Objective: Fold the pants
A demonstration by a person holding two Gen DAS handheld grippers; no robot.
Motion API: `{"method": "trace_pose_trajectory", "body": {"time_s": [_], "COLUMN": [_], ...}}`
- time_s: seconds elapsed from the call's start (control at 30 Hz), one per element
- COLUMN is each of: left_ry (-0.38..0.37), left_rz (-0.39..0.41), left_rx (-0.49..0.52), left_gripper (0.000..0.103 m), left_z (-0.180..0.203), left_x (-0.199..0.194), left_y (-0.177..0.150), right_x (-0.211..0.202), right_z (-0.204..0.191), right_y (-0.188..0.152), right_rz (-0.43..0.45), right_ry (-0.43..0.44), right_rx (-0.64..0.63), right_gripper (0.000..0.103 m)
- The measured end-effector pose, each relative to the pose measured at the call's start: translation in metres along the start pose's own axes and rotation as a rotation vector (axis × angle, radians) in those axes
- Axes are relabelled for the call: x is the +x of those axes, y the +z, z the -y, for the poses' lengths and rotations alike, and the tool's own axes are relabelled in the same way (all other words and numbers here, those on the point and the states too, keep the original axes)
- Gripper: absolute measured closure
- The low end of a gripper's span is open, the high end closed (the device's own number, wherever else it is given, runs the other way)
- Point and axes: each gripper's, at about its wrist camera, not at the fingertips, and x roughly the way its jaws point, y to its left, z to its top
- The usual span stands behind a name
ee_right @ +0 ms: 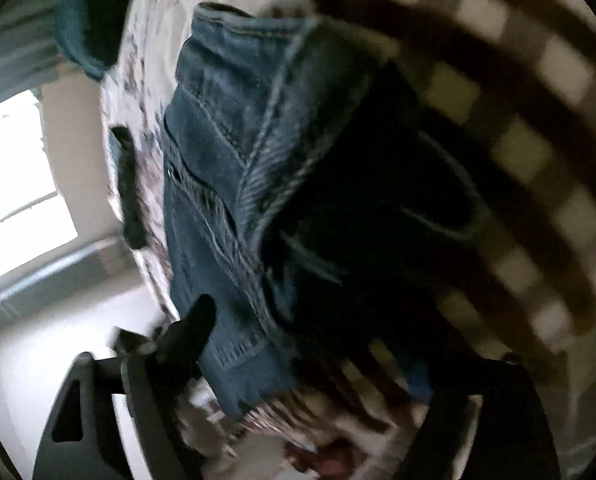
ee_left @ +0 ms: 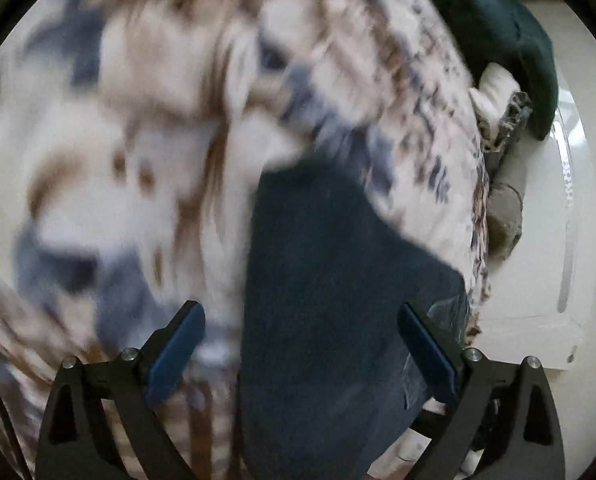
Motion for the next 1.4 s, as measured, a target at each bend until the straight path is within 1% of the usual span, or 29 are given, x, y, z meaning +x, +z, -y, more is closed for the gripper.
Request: {"method": "trace_pose_trajectory", "body": {"time_s": [0.07,0.1,0.13,0.2,0.27,0.3,0.33,0.4,0.43,0.47,0.5,0.53,0.57,0.67,0.7,0.73,0.77,0.8,0.83,0.9,0.93,1.03,1.13,1.2,1.27,1.4], "left_ry": [-0.047,-0.054,-0.052,-0.038,-0.031,-0.029,-0.025,-0.020,-0.024,-0.032,-0.035,-0.034,-0.031,-0.025,-0.022,-0.018,-0.007,0.012,0.022,0.042,0.050,0.058,0.050,0.037,0.019,0.000], "left_rz": [-0.023,-0.029,-0.034,-0.038,-0.052,-0.056,-0.062,-0.070,-0.071,-0.070,-0.071,-0.074,-0.076,-0.071,-0.058,-0.049,-0.035,-0.032,-0.027,-0.014,-0.012,0.003,0.019,0.038,0.055,0.095], "left_rx": [-0.022,-0.022,-0.016,-0.006,-0.003,-0.003,-0.004,-0.009,-0.018,-0.031,-0.039,-0.037,-0.030,-0.024,-0.010,0.008,0.052,0.076,0.092,0.117,0.127,0.148,0.146,0.158,0.165,0.182], "left_gripper": [0.004,0.004,0.004,0.002,0.001,0.000,0.000,0.000,0.000,0.000,0.000,0.000,0.000,0.000,0.003,0.021,0.032,0.040,0.049,0.060,0.063,0.065,0.066,0.065,0.065,0.066], "left_z": [-0.001,0.001,0.002,0.004,0.005,0.005,0.006,0.005,0.003,0.000,0.001,0.000,0.000,-0.002,0.002,0.005,0.012,0.016,0.020,0.028,0.033,0.048,0.063,0.075,0.083,0.098], "left_x": [0.009,0.011,0.014,0.019,0.024,0.025,0.027,0.027,0.027,0.027,0.029,0.029,0.030,0.030,0.028,0.027,0.023,0.021,0.017,0.006,-0.001,-0.023,-0.048,-0.070,-0.090,-0.135], "left_y": [-0.007,-0.009,-0.010,-0.008,-0.005,-0.003,-0.001,0.001,0.002,0.002,0.003,0.003,0.003,0.001,0.000,-0.001,-0.003,-0.004,-0.005,-0.007,-0.009,-0.010,-0.005,0.004,0.018,0.075], "right_x": [-0.002,-0.006,-0.007,-0.003,0.002,0.004,0.006,0.008,0.009,0.010,0.015,0.021,0.029,0.037,0.036,0.034,0.032,0.028,0.025,0.018,0.015,0.004,-0.008,-0.016,-0.018,-0.003], "right_z": [0.004,0.007,0.008,0.011,0.017,0.015,0.012,0.003,-0.005,-0.013,-0.021,-0.023,-0.020,-0.013,-0.015,-0.020,-0.023,-0.025,-0.028,-0.038,-0.047,-0.074,-0.104,-0.134,-0.162,-0.233], "right_y": [-0.004,-0.006,-0.007,-0.006,-0.003,0.000,0.002,0.005,0.006,0.007,0.009,0.011,0.014,0.024,0.024,0.021,0.019,0.016,0.014,0.010,0.008,0.002,-0.002,-0.004,-0.005,0.002], "right_rz": [0.039,0.060,0.065,0.066,0.079,0.076,0.072,0.054,0.052,0.044,0.036,0.025,0.019,0.038,0.047,0.060,0.067,0.076,0.083,0.094,0.100,0.101,0.098,0.102,0.109,0.123], "right_ry": [0.066,0.111,0.110,0.012,0.025,0.033,0.050,0.134,0.160,0.164,0.131,0.095,0.070,0.094,0.088,0.074,0.066,0.060,0.055,0.041,0.031,0.026,0.053,0.061,0.069,0.098], "right_rx": [0.027,0.031,0.011,-0.035,-0.024,-0.023,-0.018,-0.006,-0.025,-0.061,-0.111,-0.129,-0.124,-0.071,-0.075,-0.094,-0.109,-0.119,-0.123,-0.148,-0.171,-0.203,-0.208,-0.239,-0.271,-0.315], "right_gripper": [0.014,0.014,0.016,0.020,0.020,0.015,0.015,0.015,0.015,0.015,0.015,0.015,0.015,0.017,0.025,0.035,0.039,0.045,0.048,0.052,0.053,0.054,0.056,0.056,0.056,0.056]}}
